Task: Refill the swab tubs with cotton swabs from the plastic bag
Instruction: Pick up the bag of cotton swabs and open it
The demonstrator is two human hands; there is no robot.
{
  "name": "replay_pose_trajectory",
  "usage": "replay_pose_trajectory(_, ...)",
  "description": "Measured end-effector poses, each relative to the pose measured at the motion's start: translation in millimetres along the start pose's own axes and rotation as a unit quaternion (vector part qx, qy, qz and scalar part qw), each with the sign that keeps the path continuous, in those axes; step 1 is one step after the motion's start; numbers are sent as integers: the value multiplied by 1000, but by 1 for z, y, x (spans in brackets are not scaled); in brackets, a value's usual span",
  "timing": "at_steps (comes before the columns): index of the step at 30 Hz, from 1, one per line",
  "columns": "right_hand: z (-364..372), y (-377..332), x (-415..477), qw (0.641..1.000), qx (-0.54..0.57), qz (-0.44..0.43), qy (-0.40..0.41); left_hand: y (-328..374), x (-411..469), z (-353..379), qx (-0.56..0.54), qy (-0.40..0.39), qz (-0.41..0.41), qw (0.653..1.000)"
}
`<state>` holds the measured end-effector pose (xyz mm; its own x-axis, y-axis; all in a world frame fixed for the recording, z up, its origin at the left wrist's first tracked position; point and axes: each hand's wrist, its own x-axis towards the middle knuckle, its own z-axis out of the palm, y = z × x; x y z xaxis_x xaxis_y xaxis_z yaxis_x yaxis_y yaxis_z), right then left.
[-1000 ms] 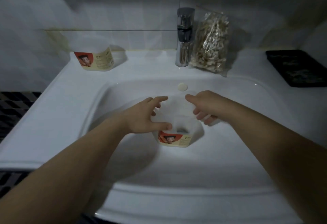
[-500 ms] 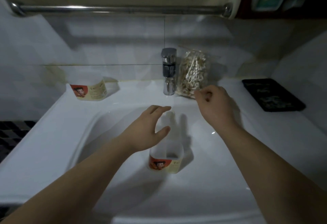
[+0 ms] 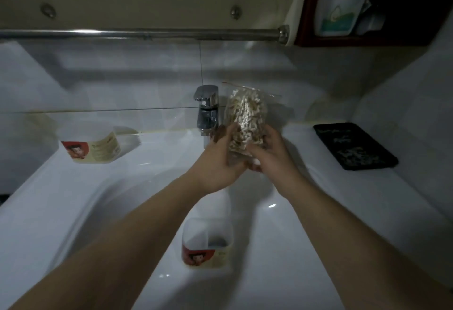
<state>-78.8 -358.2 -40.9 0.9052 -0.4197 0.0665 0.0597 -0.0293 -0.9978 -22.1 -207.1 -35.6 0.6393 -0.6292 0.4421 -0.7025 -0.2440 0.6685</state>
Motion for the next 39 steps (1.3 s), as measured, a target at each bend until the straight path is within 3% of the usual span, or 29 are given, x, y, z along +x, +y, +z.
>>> replay_pose_trajectory(8, -5, -9, -5, 997, 14, 50, 57, 11, -19, 6, 14, 5, -14, 1000)
replay_pose_trajectory(13, -13, -21, -15, 990, -72, 37, 118, 34, -39, 14, -76, 41, -6, 996)
replay_pose_trajectory(20, -39, -43, -52, 979, -203, -6, 33, 63, -63, 24, -208, 84, -75, 972)
replay_pose_trajectory(28, -48, -23, -93, 989, -144, 7, -30, 68, -81, 9, -356, 173, -317, 862)
replay_pose_trajectory(34, -48, -11, -105, 955, -247, 51, -155, 43, -98, -10, -359, 117, -323, 868)
replay_pose_trajectory(39, -47, -4, -104, 926, -317, 77, -192, 41, -108, -10, -300, 50, -296, 905)
